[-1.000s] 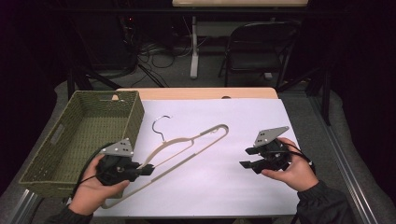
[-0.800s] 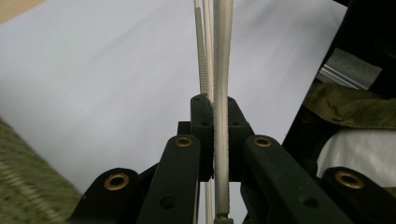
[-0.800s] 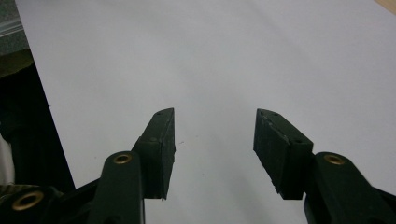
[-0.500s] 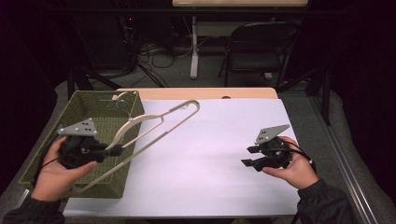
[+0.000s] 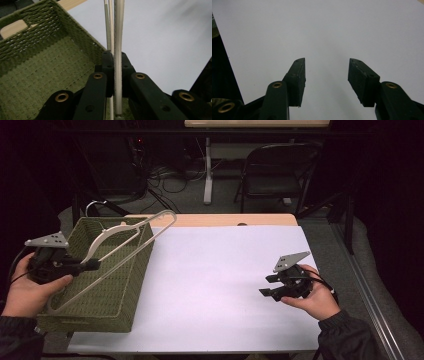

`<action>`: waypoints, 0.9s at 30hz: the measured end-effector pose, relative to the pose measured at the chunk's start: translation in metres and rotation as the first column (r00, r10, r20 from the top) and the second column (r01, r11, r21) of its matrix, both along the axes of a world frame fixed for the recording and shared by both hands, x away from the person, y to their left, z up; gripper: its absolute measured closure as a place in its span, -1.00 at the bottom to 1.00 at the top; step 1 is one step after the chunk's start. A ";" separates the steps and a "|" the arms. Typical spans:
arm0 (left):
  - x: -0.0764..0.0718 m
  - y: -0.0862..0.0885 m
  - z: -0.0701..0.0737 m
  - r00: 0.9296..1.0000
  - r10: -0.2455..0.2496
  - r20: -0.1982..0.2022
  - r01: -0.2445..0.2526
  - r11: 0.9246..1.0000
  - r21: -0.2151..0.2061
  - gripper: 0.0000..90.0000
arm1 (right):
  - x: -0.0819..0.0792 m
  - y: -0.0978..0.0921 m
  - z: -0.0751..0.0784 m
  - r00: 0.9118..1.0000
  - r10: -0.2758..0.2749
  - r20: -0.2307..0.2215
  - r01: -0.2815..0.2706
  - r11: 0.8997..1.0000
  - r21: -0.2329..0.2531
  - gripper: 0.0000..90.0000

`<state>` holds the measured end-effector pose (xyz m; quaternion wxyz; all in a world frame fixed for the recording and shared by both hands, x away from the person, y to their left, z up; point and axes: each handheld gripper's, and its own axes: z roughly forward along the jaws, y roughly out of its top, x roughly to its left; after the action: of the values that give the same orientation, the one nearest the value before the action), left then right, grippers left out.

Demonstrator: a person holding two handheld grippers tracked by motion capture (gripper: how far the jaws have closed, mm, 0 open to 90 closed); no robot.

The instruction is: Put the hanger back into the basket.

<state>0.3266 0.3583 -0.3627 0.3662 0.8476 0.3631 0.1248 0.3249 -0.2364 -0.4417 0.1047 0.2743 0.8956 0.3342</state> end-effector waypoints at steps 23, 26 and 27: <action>0.020 0.071 -0.030 0.993 0.112 -0.027 -0.111 0.993 0.043 0.94 | 0.002 0.000 -0.007 1.000 -0.010 -0.013 0.010 1.000 -0.003 0.03; 0.021 0.073 -0.031 0.992 0.123 -0.024 -0.121 0.991 0.058 0.93 | 0.003 0.000 -0.009 1.000 -0.013 -0.022 0.013 1.000 -0.010 0.03; 0.021 0.074 -0.032 0.991 0.128 -0.027 -0.127 0.990 0.055 0.94 | 0.003 0.001 -0.009 1.000 -0.011 -0.019 0.011 1.000 -0.009 0.03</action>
<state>0.3480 0.4325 -0.3946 0.3292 0.8339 0.4188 0.1445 0.3278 -0.2358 -0.4512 0.0994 0.2820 0.8964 0.3272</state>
